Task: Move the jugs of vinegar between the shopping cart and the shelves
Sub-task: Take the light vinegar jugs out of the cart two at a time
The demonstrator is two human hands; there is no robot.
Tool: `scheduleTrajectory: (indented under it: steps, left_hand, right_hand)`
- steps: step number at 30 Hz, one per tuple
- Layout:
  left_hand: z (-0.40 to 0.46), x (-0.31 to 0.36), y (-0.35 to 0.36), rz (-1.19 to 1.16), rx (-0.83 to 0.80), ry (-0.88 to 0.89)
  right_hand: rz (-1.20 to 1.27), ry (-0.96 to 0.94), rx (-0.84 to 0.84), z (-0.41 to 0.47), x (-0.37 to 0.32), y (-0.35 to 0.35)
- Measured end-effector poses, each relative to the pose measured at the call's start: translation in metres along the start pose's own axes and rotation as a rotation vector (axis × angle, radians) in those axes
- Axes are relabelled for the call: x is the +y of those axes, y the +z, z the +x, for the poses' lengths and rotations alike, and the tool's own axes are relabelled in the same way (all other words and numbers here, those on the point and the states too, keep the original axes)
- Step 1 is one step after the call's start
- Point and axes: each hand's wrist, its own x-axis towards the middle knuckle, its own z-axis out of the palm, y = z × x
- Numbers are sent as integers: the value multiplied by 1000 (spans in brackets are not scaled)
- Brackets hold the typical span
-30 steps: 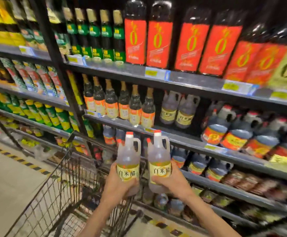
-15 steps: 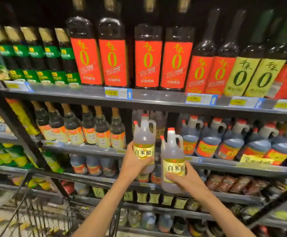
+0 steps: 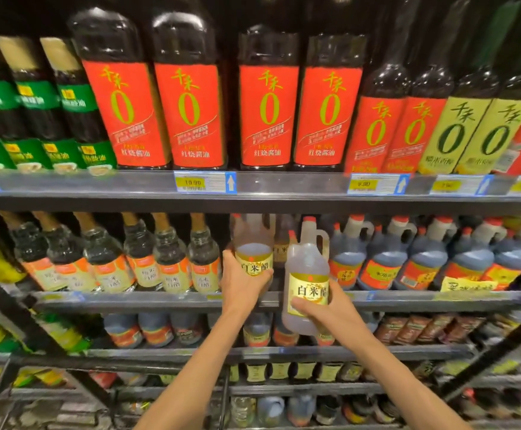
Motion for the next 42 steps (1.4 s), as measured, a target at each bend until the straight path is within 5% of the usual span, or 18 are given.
scheduleTrajectory:
  steps: [19, 36, 42]
  left_hand:
    - [4, -37, 10, 185, -11, 89]
    - [-8, -51, 15, 256, 37, 112]
    - [-6, -54, 17, 280, 49, 123]
  right_hand:
    - [-156, -126, 172, 72, -17, 27]
    - [-306, -178, 37, 81, 5, 27]
    - [-383, -205, 111, 86, 25, 27]
